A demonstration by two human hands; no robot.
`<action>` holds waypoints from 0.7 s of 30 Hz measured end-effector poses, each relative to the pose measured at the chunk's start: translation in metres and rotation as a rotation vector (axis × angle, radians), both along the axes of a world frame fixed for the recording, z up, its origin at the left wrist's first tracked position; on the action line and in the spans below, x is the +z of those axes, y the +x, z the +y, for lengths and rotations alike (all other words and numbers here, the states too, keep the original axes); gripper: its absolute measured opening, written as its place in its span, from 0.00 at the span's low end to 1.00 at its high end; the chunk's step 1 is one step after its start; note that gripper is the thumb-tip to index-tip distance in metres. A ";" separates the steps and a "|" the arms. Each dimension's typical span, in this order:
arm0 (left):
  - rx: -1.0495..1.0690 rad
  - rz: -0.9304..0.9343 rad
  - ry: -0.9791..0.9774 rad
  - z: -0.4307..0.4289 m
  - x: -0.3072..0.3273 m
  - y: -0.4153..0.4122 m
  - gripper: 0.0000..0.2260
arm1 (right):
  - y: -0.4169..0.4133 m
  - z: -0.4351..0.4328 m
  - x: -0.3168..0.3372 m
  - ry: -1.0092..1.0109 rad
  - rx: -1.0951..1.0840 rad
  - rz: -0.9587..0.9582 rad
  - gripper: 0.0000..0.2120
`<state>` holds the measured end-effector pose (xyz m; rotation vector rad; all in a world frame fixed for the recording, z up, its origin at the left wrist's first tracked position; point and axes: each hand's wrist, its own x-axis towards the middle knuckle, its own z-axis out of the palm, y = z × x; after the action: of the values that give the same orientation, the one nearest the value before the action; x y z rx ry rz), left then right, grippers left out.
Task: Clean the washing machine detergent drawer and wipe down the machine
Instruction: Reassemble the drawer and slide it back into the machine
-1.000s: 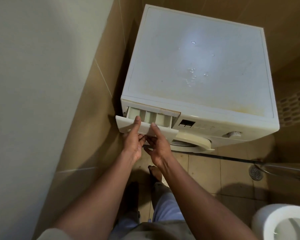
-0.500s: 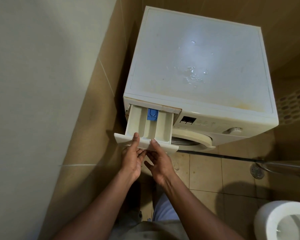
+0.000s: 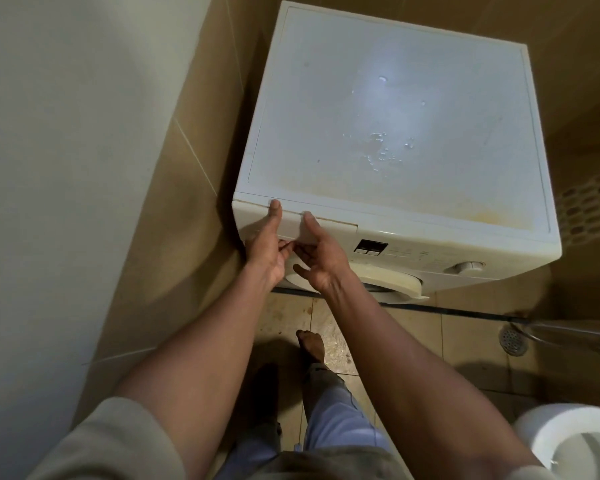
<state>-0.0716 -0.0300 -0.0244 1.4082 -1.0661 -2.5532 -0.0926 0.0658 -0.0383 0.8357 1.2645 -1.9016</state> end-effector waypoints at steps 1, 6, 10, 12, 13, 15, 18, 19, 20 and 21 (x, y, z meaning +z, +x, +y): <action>-0.001 -0.006 -0.007 0.000 0.000 -0.003 0.26 | -0.003 0.000 0.000 0.003 0.015 0.000 0.25; -0.033 0.015 -0.010 0.001 0.000 -0.003 0.22 | -0.003 0.002 -0.003 0.016 0.036 0.013 0.33; -0.021 0.018 -0.008 0.001 0.002 0.000 0.23 | 0.002 0.000 -0.002 0.007 0.007 0.023 0.35; -0.016 0.023 -0.002 0.003 0.002 0.008 0.25 | 0.010 0.002 -0.001 0.004 0.014 0.033 0.33; -0.028 0.027 -0.001 0.004 0.001 0.015 0.25 | 0.017 0.004 -0.001 0.001 0.028 0.040 0.33; -0.046 0.023 -0.002 0.006 -0.001 0.031 0.24 | 0.032 0.008 0.000 0.001 0.046 0.045 0.31; -0.038 -0.008 -0.002 0.008 -0.005 0.060 0.25 | 0.061 0.015 0.000 0.021 0.070 0.028 0.32; -0.038 -0.020 -0.007 0.010 -0.005 0.069 0.26 | 0.071 0.017 0.000 0.018 0.083 0.023 0.32; -0.039 -0.030 -0.010 0.011 -0.006 0.078 0.26 | 0.079 0.020 0.000 0.008 0.087 0.018 0.32; -0.039 -0.039 -0.011 0.013 -0.005 0.086 0.26 | 0.087 0.022 0.000 -0.003 0.086 0.015 0.32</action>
<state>0.0148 -0.0172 -0.0298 1.4548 -1.1233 -2.5523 -0.0051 0.0880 -0.0386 0.7551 1.2854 -1.8446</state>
